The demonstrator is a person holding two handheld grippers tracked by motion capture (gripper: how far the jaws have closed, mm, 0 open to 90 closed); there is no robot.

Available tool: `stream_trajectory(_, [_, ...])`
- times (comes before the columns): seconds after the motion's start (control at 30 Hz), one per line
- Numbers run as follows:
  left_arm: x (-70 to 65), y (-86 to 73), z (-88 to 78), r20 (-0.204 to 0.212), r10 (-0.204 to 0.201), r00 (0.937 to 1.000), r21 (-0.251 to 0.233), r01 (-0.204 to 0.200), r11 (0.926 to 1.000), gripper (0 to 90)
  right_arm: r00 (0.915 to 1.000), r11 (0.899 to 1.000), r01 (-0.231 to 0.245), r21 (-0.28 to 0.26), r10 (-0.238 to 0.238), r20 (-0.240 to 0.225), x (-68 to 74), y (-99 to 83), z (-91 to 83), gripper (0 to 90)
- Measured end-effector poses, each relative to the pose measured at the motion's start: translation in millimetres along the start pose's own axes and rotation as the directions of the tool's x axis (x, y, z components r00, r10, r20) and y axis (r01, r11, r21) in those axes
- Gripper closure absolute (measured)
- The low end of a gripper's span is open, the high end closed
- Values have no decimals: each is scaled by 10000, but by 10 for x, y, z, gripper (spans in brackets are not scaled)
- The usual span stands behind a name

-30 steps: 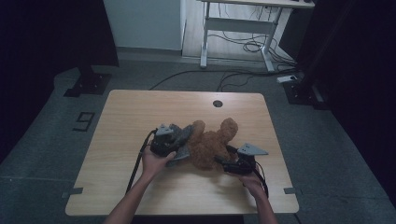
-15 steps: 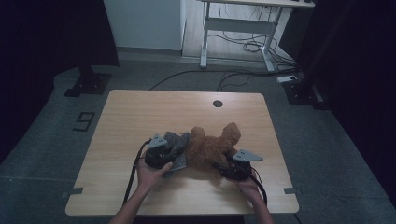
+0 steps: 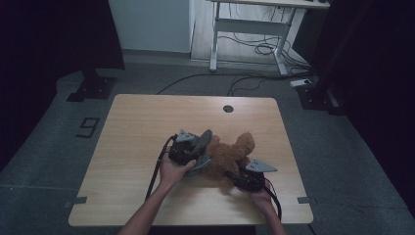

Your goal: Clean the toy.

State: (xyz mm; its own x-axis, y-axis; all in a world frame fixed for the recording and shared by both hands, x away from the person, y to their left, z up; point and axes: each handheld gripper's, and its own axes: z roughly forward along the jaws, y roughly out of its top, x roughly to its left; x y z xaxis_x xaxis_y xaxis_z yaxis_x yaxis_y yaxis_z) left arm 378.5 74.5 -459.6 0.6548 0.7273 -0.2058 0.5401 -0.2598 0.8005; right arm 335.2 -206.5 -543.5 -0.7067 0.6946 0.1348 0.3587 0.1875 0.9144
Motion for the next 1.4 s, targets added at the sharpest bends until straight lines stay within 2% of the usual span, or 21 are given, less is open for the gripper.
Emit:
stream_trajectory(0.07, [86, -80, -134, 69, -40, 10000, -29, 40, 10000, 761, 10000, 10000, 79, -6, -79, -40, 19, 5, 1, 540])
stream_trajectory(0.13, [101, -98, -175, 8, 0, 10000, -25, 0, 10000, 766, 9998, 9999, 170, 30, -170, -83, 30, 8, 1, 540])
stream_trajectory(0.2, [158, -157, -349, -465, 112, 9989, -139, -118, 9998, 767, 9998, 9998, 192, 82, -191, -105, 38, 11, 3, 540])
stream_trajectory(0.23, [158, -157, -349, -465, 112, 9989, -139, -118, 9998, 768, 9998, 9998, 192, 82, -191, -105, 38, 11, 3, 540])
stream_trajectory(0.33, [291, -280, -552, -1155, 44, 9933, -281, -77, 9996, 769, 9999, 9999, 48, 103, -46, -133, 20, 7, 4, 540])
stream_trajectory(0.4, [324, -347, -583, -1293, 83, 9916, -261, -118, 9996, 769, 9999, 9999, 72, 96, -71, -133, 23, 7, 5, 540])
stream_trajectory(0.47, [414, -471, -638, -1413, -154, 9898, -343, 106, 9994, 770, 9997, 9997, 214, 130, -212, -147, 32, 9, 5, 539])
stream_trajectory(0.6, [617, -584, -670, -1867, -790, 9792, -152, 775, 9969, 772, 9999, 9999, 42, 130, -41, -135, 15, 3, 7, 539])
stream_trajectory(0.73, [661, -685, -606, -1494, -987, 9838, 208, 1029, 9945, 771, 9997, 9997, -195, 122, 197, -158, -22, -8, 4, 540])
stream_trajectory(0.87, [599, -617, -679, -1316, -1049, 9857, -288, 1019, 9944, 771, 9997, 9997, -206, 136, 208, -139, -33, -11, -2, 543])
stream_trajectory(0.93, [455, -430, -813, -1155, -706, 9908, -854, 609, 9945, 771, 9995, 9996, -271, 121, 273, -145, -41, -15, -3, 544])
stream_trajectory(0.97, [455, -430, -813, -1155, -706, 9908, -854, 609, 9945, 771, 9995, 9996, -271, 121, 273, -145, -41, -15, -3, 544])
stream_trajectory(1.07, [210, -169, -903, -844, -138, 9963, -1463, 13, 9892, 769, 9994, 9994, -319, 117, 321, -136, -51, -20, -6, 546])
stream_trajectory(1.1, [210, -169, -903, -844, -138, 9963, -1463, 13, 9892, 769, 9994, 9995, -301, 123, 302, -147, -49, -20, -7, 546])
stream_trajectory(1.13, [77, -43, -891, -470, 144, 9988, -1607, -217, 9868, 769, 9996, 9997, -244, 94, 246, -151, -40, -19, -3, 546])
stream_trajectory(1.2, [23, 1, -871, -369, 250, 9990, -1619, -307, 9863, 768, 9997, 9998, -184, 99, 186, -126, -31, -17, -1, 546])
stream_trajectory(1.23, [-118, 107, -785, -134, 529, 9985, -1574, -543, 9860, 768, 9997, 9998, -194, 102, 196, -132, -31, -16, 1, 546])
stream_trajectory(1.27, [-118, 107, -785, -134, 529, 9985, -1574, -543, 9860, 767, 9997, 9998, -194, 102, 196, -132, -31, -16, 1, 546])
stream_trajectory(1.33, [-280, 203, -649, 363, 724, 9967, -1532, -660, 9860, 767, 9997, 9997, -211, 79, 212, -152, -38, -16, 3, 546])
stream_trajectory(1.37, [-422, 279, -516, 592, 977, 9935, -1447, -883, 9855, 767, 9996, 9997, -252, 80, 253, -149, -35, -16, 4, 546])
stream_trajectory(1.4, [-422, 279, -516, 592, 977, 9935, -1447, -883, 9855, 767, 9995, 9996, -287, 58, 288, -139, -34, -17, 7, 546])
